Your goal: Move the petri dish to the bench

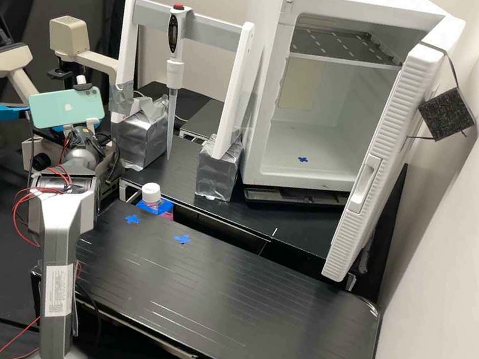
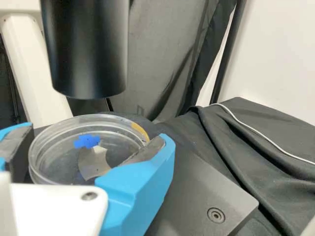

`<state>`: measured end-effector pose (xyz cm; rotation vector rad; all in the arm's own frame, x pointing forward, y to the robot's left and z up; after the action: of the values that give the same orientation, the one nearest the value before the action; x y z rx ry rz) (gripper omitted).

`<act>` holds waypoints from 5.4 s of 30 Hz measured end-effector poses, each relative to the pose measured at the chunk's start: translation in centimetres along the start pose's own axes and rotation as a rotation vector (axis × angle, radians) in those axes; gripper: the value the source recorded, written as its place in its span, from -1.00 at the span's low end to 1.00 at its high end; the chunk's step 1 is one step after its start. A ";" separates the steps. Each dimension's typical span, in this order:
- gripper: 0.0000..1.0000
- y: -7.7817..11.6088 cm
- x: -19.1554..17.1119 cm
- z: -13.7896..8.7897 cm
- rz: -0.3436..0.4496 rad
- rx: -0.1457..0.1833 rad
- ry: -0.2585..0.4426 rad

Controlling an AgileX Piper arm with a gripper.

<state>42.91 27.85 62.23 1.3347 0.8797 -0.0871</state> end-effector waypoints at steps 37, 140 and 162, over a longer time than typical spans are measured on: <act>-1.00 1.8 -5.2 -0.3 0.009 0.049 -0.044; 1.00 -5.7 -44.3 10.4 0.515 0.106 -0.466; 1.00 -5.2 -45.0 9.0 0.567 0.075 -0.450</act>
<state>13.85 -0.19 84.59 1.5118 0.1055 0.0228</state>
